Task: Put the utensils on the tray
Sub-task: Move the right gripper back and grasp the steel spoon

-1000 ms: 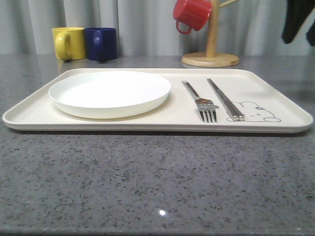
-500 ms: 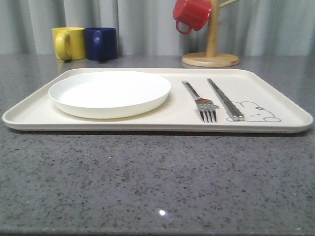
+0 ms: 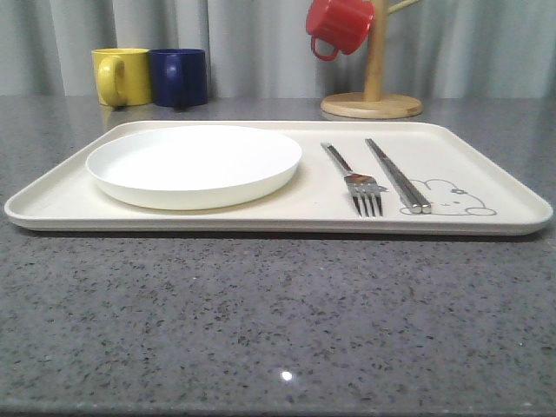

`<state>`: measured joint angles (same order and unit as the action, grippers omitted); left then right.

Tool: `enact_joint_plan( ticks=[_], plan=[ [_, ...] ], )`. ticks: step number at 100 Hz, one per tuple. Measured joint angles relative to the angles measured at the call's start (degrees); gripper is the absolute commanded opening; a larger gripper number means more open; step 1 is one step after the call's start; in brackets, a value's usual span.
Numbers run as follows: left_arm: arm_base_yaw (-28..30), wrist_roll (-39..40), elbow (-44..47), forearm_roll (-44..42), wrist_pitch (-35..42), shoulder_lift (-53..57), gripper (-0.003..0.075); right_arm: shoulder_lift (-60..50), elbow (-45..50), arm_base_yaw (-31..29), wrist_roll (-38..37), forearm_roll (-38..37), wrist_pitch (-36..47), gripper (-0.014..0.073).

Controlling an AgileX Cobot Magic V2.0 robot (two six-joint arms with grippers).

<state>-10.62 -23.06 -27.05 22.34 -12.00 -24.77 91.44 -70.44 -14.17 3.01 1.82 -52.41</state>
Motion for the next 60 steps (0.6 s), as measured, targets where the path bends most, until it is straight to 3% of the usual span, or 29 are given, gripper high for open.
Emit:
enact_joint_plan(
  ticks=[48, 60],
  plan=[
    [0.00, 0.00, 0.00, 0.00, 0.00, 0.00, -0.0018, 4.24, 0.00, 0.00, 0.10, 1.05, 1.66, 0.0328],
    [0.00, 0.00, 0.00, 0.00, 0.00, 0.00, -0.0018, 4.22, 0.00, 0.00, 0.10, 1.18, 1.75, 0.0248]
  ],
)
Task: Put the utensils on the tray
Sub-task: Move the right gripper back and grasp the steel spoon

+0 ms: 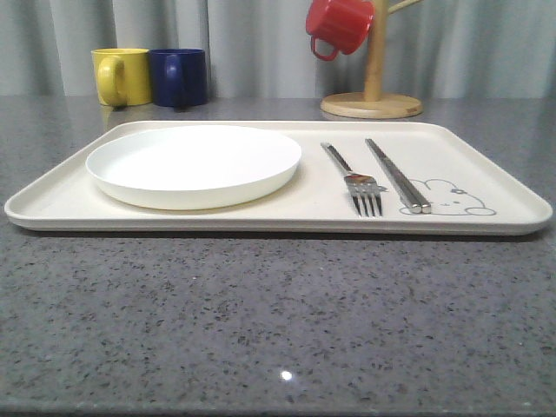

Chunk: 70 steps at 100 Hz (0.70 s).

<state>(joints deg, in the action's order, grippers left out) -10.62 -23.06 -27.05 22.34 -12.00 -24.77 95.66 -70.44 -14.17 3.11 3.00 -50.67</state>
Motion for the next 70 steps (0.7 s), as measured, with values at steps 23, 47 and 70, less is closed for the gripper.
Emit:
enact_joint_plan(
  ticks=[23, 47, 70],
  plan=[
    [0.00, 0.00, 0.00, 0.00, 0.00, 0.00, -0.0018, 0.00, 0.00, -0.14, 0.03, 0.55, 0.05, -0.0065],
    [0.00, 0.00, 0.00, 0.00, 0.00, 0.00, -0.0018, -2.22, -0.10, 0.34, 0.14, 4.84, -1.07, -0.0064],
    [0.00, 0.00, 0.00, 0.00, 0.00, 0.00, -0.0018, -10.48, -0.10, 7.25, -1.83, 7.08, -1.32, -0.0057]
  ],
)
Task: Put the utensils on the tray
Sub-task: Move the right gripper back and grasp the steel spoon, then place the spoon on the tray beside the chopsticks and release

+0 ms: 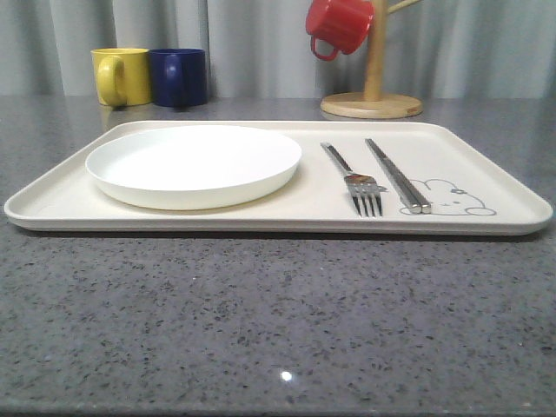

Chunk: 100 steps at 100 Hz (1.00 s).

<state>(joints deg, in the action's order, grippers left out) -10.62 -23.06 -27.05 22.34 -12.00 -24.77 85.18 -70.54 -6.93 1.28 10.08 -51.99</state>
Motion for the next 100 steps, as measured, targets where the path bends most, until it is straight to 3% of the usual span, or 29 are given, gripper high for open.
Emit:
enact_joint_plan(
  ticks=[45, 100],
  plan=[
    [0.00, 0.00, 0.00, 0.00, 0.00, 0.00, -0.0018, 0.51, 0.00, 20.57, -13.00, -0.44, 3.97, -0.0057],
    [0.00, 0.00, 0.00, 0.00, 0.00, 0.00, -0.0018, 8.89, 0.00, 22.62, -16.48, -2.73, 5.27, -0.0057]
  ],
)
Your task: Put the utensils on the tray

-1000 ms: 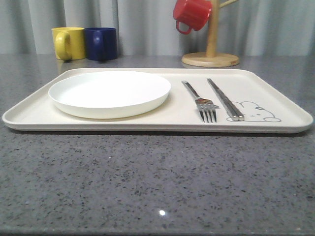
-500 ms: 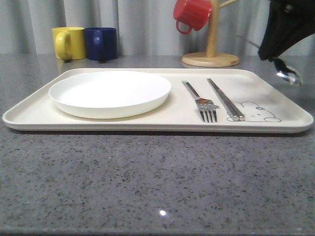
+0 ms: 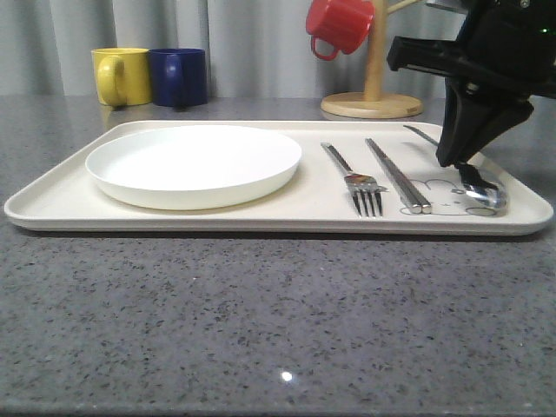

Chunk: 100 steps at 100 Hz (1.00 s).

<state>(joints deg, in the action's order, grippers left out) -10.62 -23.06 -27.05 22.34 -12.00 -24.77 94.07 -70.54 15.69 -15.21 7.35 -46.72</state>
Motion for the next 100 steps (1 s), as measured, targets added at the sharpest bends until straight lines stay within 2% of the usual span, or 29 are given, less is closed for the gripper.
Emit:
enact_joint_plan(
  ticks=[17, 38, 48, 72, 100],
  plan=[
    [0.00, 0.00, 0.00, 0.00, 0.00, 0.00, -0.0018, 1.30, -0.11, 0.00, 0.00, 0.00, 0.00, -0.0005],
    [0.00, 0.00, 0.00, 0.00, 0.00, 0.00, -0.0018, 1.33, -0.24, 0.00, -0.09, 0.00, 0.00, 0.0218],
    [0.00, 0.00, 0.00, 0.00, 0.00, 0.00, -0.0018, 1.33, -0.36, 0.00, -0.09, 0.00, 0.00, 0.0281],
    [0.00, 0.00, 0.00, 0.00, 0.00, 0.00, -0.0018, 0.99, -0.46, 0.02, -0.09, 0.00, 0.00, 0.0291],
    [0.00, 0.00, 0.00, 0.00, 0.00, 0.00, -0.0018, -6.89, -0.46, -1.76, -0.09, -1.47, 0.00, 0.0291]
  ],
)
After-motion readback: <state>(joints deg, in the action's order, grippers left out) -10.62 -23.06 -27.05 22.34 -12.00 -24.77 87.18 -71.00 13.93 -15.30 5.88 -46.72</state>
